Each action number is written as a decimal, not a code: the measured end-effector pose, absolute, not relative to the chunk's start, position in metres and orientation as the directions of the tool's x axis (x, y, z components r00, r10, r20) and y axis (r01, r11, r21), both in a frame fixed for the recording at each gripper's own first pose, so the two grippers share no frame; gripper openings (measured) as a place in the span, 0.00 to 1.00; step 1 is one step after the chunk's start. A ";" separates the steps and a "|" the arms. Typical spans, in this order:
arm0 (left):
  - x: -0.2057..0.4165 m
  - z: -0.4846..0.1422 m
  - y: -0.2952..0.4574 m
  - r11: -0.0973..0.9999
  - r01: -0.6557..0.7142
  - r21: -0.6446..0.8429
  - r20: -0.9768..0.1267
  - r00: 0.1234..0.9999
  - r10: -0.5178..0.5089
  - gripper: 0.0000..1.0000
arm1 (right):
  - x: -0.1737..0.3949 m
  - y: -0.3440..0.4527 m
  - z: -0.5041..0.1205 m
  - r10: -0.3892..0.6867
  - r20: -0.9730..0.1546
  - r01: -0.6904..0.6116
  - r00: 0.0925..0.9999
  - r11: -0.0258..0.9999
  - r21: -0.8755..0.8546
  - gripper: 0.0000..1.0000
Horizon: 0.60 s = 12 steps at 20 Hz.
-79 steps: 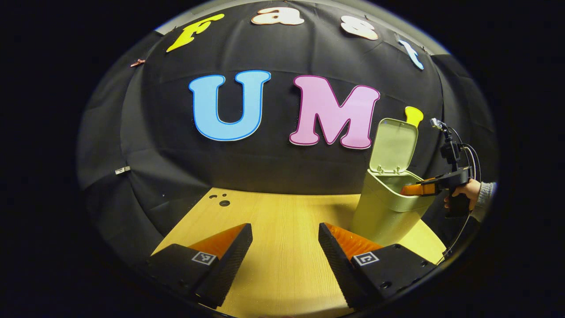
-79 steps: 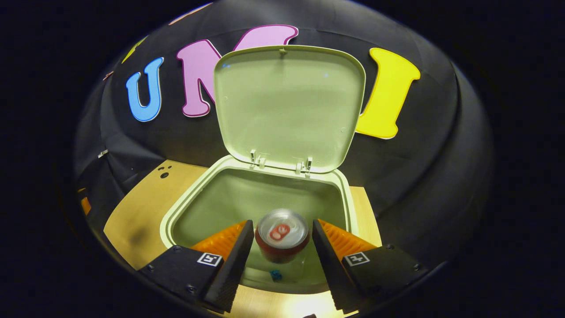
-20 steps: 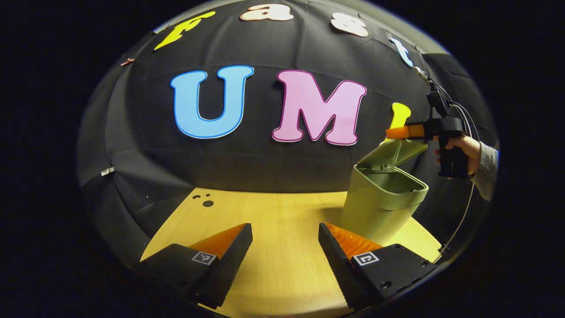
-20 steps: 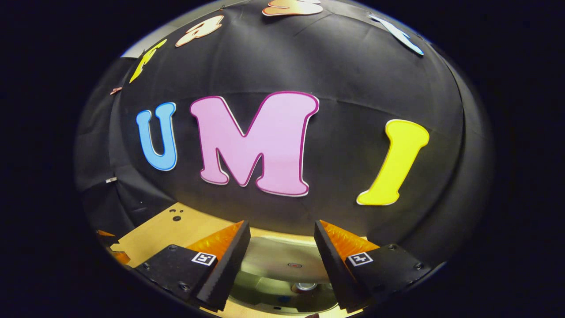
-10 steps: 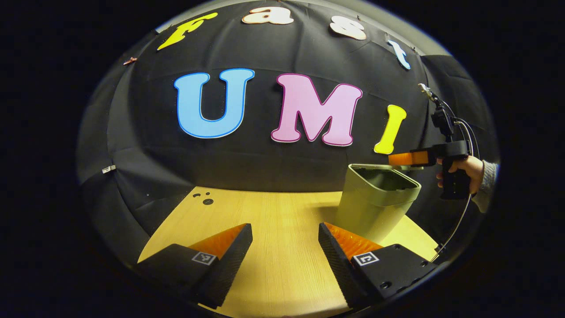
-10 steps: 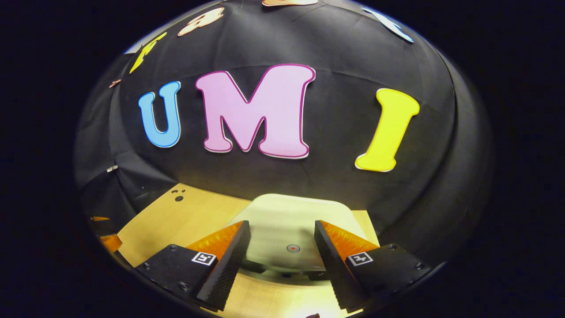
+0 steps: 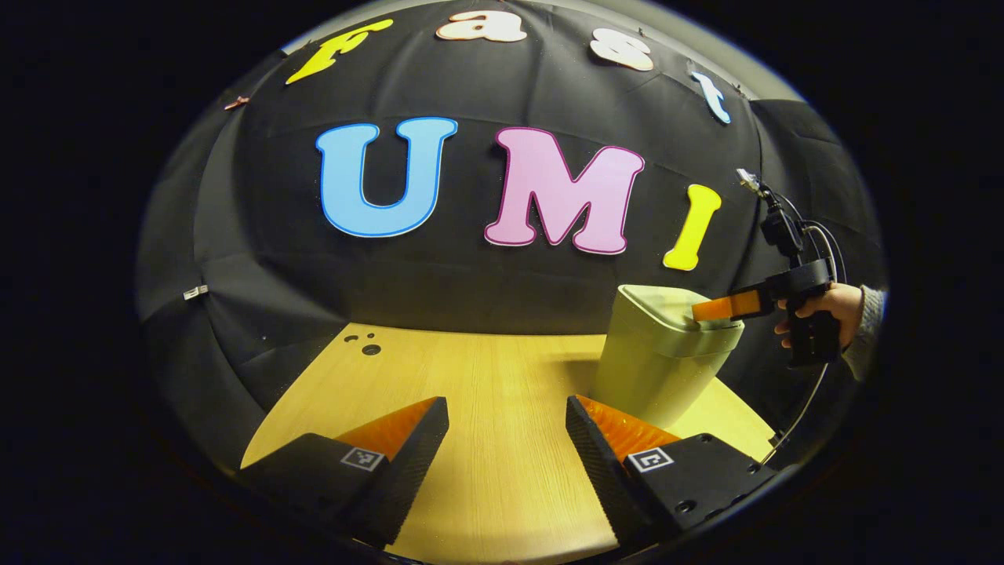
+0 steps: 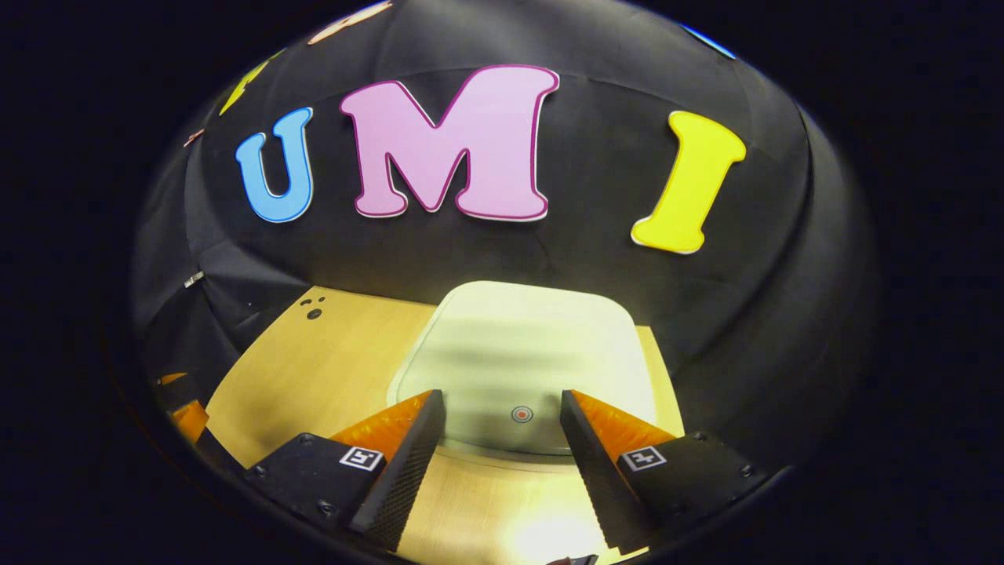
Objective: Press the lid of the desktop garbage bin to open it, pick up the crumpled paper on the desktop and throw it into the bin, then pick up the pop can on the desktop and drop it into the bin, and finally close the garbage bin lid.
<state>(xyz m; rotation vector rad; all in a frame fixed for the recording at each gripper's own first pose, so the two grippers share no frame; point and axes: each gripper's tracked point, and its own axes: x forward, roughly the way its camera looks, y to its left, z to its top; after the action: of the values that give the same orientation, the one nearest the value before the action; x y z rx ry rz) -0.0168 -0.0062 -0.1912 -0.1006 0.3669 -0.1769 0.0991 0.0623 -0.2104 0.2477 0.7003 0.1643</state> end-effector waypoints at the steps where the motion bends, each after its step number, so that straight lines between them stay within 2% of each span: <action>1: -0.017 -0.191 -0.006 0.979 0.153 -0.133 -0.349 0.918 -0.190 0.96 | 0.099 0.063 -0.212 0.242 -0.625 -0.067 0.742 0.955 0.290 0.94; 4: -0.018 -0.196 -0.005 0.979 0.149 -0.140 -0.352 0.916 -0.190 0.96 | 0.102 0.063 -0.213 0.276 -0.604 -0.095 0.748 0.945 0.313 0.94; 12: -0.020 -0.193 -0.005 0.976 0.148 -0.161 -0.339 0.920 -0.196 0.96 | 0.100 0.062 -0.212 0.240 -0.540 -0.081 0.807 0.950 0.300 0.94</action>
<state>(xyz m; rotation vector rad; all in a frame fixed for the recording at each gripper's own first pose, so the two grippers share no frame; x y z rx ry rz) -0.0196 -0.0049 -0.1931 -0.1337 0.3618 -0.1776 0.0999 0.0618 -0.2116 0.2702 0.6103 0.1739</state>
